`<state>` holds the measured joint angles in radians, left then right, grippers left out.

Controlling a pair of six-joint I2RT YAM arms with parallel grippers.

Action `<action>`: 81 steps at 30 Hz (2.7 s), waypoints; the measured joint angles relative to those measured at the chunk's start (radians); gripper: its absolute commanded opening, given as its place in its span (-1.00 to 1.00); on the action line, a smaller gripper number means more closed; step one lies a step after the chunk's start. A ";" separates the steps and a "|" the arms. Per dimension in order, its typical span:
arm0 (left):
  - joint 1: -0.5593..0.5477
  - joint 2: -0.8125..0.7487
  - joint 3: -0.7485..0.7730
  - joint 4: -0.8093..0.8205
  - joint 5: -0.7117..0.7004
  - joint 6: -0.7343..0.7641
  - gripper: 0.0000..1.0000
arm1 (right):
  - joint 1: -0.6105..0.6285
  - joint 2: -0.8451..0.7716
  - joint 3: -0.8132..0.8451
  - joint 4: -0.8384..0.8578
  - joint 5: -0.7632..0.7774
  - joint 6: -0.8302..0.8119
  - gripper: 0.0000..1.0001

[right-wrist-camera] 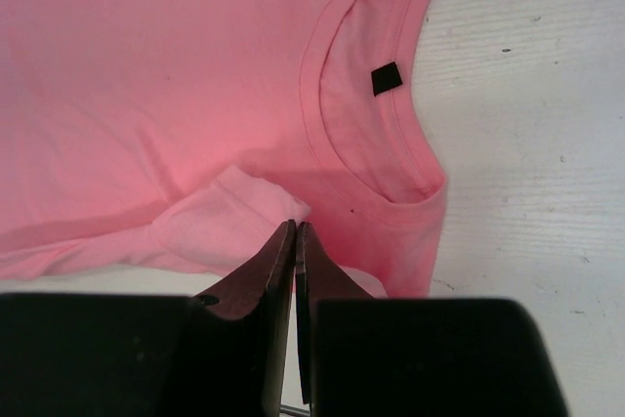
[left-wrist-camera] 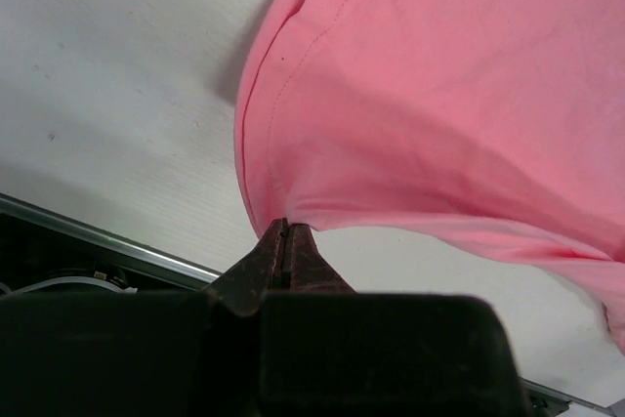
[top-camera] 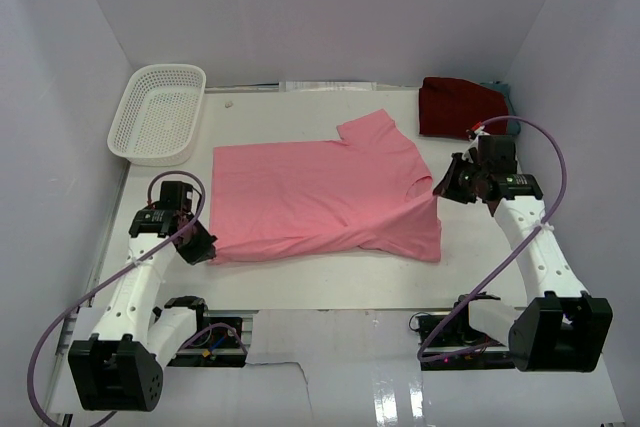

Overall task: Fold and stack the t-shirts
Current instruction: Fold the flattened tshirt in 1/3 of the way

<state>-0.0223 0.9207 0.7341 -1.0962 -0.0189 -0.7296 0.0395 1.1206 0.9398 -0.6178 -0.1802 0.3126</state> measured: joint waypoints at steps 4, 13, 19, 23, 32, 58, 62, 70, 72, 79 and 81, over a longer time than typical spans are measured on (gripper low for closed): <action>0.001 0.051 0.023 0.017 -0.008 0.007 -1.00 | 0.000 0.024 0.012 0.021 -0.031 -0.001 -0.85; 0.029 0.108 0.081 0.057 -0.046 0.042 -0.99 | 0.000 0.093 0.064 0.042 -0.084 -0.007 -0.84; 0.080 0.146 0.078 0.084 -0.015 0.071 -0.98 | 0.024 0.149 0.119 0.047 -0.107 -0.007 -0.85; 0.082 0.167 0.077 0.089 0.003 0.086 -0.98 | 0.054 0.174 0.151 0.052 -0.111 -0.007 -0.85; 0.086 0.189 0.077 0.106 0.009 0.105 -0.99 | 0.080 0.232 0.182 0.060 -0.106 -0.008 -0.85; 0.099 0.240 0.082 0.135 0.012 0.124 -1.00 | 0.103 0.329 0.260 0.076 -0.104 -0.011 -0.85; 0.099 0.249 0.093 0.138 0.012 0.128 -1.00 | 0.107 0.334 0.280 0.076 -0.104 -0.011 -0.85; 0.103 0.279 0.100 0.161 0.012 0.136 -1.00 | 0.107 0.337 0.299 0.094 -0.103 -0.011 -0.85; 0.105 0.292 0.100 0.167 0.012 0.139 -1.00 | 0.107 0.344 0.299 0.098 -0.103 -0.011 -0.85; 0.108 0.328 0.100 0.204 0.012 0.146 -1.00 | 0.107 0.384 0.305 0.116 -0.103 -0.010 -0.82; 0.110 0.338 0.100 0.216 0.017 0.147 -0.94 | 0.107 0.399 0.321 0.120 -0.104 -0.010 -0.41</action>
<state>0.0875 1.2591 0.8345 -0.8806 -0.0017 -0.5823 0.1463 1.5200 1.2610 -0.4976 -0.2844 0.3027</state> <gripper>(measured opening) 0.017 0.109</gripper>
